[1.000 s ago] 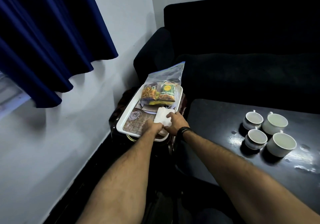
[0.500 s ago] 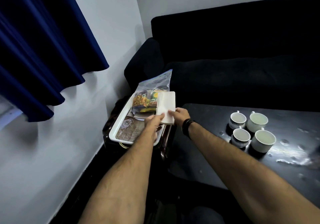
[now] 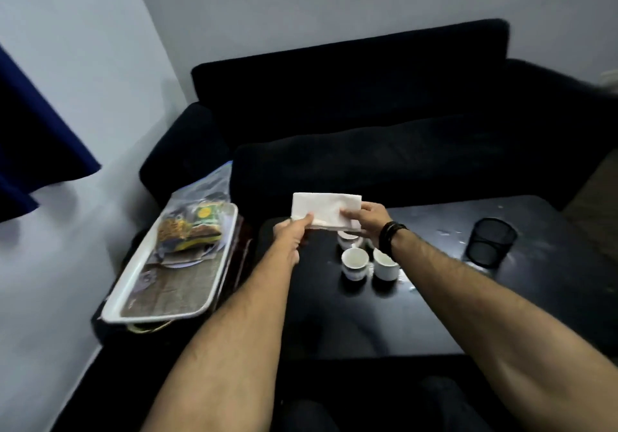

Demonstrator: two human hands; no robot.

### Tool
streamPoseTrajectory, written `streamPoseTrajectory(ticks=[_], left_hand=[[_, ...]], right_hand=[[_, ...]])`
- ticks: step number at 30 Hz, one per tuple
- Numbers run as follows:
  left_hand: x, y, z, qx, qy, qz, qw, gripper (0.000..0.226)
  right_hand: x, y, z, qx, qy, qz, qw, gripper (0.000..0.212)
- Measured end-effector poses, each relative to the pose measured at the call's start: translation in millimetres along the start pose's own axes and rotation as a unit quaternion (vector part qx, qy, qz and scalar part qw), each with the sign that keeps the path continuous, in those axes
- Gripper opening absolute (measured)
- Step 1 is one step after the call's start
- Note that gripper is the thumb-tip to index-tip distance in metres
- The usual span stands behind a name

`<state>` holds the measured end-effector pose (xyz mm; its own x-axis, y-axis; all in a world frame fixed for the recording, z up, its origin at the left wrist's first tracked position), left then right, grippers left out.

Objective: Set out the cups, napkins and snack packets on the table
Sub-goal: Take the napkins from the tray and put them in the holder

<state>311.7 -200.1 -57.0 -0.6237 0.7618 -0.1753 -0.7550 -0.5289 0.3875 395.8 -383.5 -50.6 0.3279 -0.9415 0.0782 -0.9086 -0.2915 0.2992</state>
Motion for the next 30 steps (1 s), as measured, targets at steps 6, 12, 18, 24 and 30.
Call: streamPoseTrajectory(ticks=[6, 12, 18, 24, 30], left_hand=[[-124.5, 29.7, -46.2, -0.032, -0.32, -0.131, 0.938, 0.03], [-225.4, 72.7, -88.3, -0.137, -0.497, -0.243, 0.822, 0.036], [-287.5, 97.9, -130.8, -0.202, -0.605, -0.293, 0.712, 0.05], [-310.6, 99.1, -167.2, -0.222, -0.655, -0.313, 0.65, 0.059], [-315.4, 84.5, -190.7, -0.223, -0.678, -0.319, 0.624, 0.062]], right_hand=[[203.8, 16.1, -6.6, 0.025, 0.168, 0.199, 0.965, 0.028], [366.0, 61.9, -8.9, -0.011, 0.287, 0.343, 0.894, 0.009], [432.4, 75.8, 5.8, -0.031, 0.297, 0.372, 0.879, 0.03], [418.8, 47.9, 25.9, -0.023, 0.383, 0.319, 0.867, 0.025], [384.9, 8.0, 37.3, -0.021, 0.505, 0.24, 0.829, 0.034]])
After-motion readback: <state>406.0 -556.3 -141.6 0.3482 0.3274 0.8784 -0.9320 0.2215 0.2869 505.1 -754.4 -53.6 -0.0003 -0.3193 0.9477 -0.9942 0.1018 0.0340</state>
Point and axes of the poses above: each hand's wrist, its own y-axis away from the middle knuckle, its own x-axis out of the back of the hand, z = x × y, the point moved 10 cm from there along -y, towards the middle knuckle, and after that the axes turned 10 degrees about y, right-handed, at the moved point
